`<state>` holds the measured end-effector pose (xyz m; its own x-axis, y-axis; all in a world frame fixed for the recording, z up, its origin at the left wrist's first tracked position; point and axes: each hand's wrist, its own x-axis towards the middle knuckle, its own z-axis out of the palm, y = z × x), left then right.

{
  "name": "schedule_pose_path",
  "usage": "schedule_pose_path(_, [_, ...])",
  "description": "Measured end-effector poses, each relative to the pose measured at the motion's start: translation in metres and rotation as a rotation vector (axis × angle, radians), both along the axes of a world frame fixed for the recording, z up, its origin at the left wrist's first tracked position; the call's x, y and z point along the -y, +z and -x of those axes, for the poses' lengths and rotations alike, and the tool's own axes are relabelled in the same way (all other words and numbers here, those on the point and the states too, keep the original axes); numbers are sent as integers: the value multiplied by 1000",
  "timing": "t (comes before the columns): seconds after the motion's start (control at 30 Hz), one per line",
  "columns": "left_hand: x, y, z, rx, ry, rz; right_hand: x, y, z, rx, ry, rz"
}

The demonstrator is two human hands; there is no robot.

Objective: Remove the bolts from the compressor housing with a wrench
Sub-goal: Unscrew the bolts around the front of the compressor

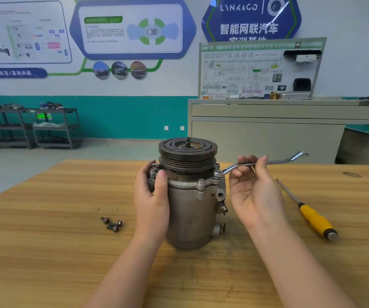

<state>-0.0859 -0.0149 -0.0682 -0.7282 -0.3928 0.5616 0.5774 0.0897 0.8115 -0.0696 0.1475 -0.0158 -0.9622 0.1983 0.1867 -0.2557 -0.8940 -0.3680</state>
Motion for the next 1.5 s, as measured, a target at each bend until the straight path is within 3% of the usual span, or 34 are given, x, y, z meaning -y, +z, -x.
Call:
schedule_pose_path(0.13, [0, 1, -2, 6, -14, -5, -6, 3, 1, -82, -39, 8])
schedule_pose_path(0.3, [-1, 2, -2, 1, -18, -7, -7, 5, -3, -138, -362, -306])
schedule_pose_path(0.57, [-1, 3, -5, 17, -26, -2, 1, -1, -11, -260, -690, -575])
schedule_pose_path(0.7, [-1, 4, -5, 14, -16, -6, 7, -4, -18, -457, -799, -730])
schedule_pose_path(0.87, [-1, 4, -4, -14, -12, 12, 14, -15, -21, -859, -1079, -1156])
schedule_pose_path(1.0, [3, 2, -6, -22, -25, 96, 20, -23, -16, -835, -1301, -1237])
schedule_pose_path(1.23, [0, 1, -8, -33, -8, 90, 13, -17, 0, -323, -867, -696])
schedule_pose_path(1.37, [1, 3, -8, -24, -26, 77, -8, 3, 28, 144, -240, -610])
schedule_pose_path(1.5, [4, 1, -7, -4, -46, 103, -26, 21, 46, 236, 191, -723])
